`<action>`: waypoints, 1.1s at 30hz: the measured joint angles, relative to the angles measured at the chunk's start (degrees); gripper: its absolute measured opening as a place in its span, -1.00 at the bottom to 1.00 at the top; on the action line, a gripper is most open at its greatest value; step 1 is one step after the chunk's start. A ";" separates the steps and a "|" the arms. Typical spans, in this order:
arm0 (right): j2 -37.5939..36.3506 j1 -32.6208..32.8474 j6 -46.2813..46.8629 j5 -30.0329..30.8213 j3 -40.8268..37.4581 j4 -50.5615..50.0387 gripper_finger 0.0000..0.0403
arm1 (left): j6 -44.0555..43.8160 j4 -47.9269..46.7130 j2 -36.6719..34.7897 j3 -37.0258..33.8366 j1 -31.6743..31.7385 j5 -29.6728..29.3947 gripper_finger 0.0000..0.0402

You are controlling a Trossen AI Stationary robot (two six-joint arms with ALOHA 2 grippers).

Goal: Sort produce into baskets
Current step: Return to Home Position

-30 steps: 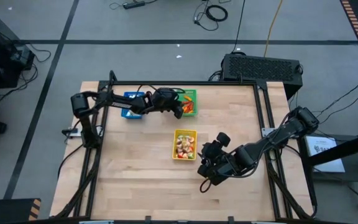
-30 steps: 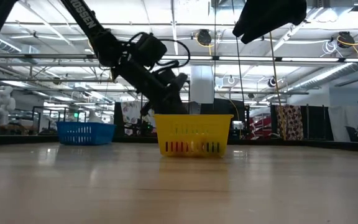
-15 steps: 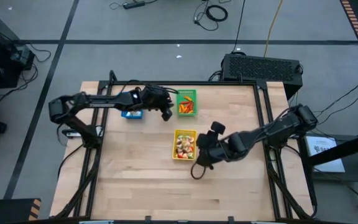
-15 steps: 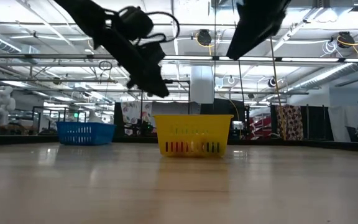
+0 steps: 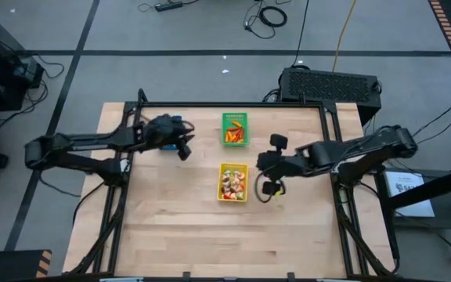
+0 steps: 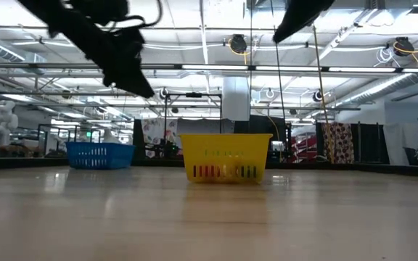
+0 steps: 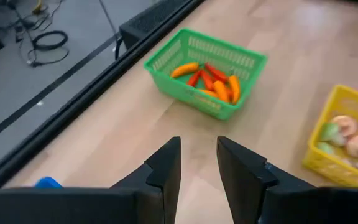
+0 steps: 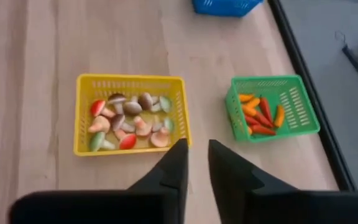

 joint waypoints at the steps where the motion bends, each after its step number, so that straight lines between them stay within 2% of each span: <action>1: -1.39 -0.01 -0.69 -0.13 -0.95 0.57 -0.74 | -0.84 1.05 -2.00 -1.79 -0.66 -0.04 -0.44; 6: -11.92 -0.10 -1.80 -1.38 -13.03 10.44 -0.97 | -3.34 5.49 -11.79 -9.14 -3.84 -0.09 -0.44; 12: -27.94 -2.80 -1.44 -12.48 -34.39 36.83 -0.99 | -3.48 7.13 -23.17 -13.88 -7.92 0.37 -0.44; 16: -35.85 -4.96 1.34 -15.01 -45.89 49.70 -0.99 | -4.87 9.12 -30.34 -18.01 -10.95 0.63 -0.44; 25: -45.30 -6.21 6.28 -15.18 -60.75 61.18 -1.00 | -9.99 10.78 -42.93 -26.97 -14.22 0.50 -0.44; 33: -49.83 -6.19 9.42 -15.16 -70.43 69.71 -1.00 | -11.03 5.14 -52.03 -27.93 -15.87 1.98 -0.44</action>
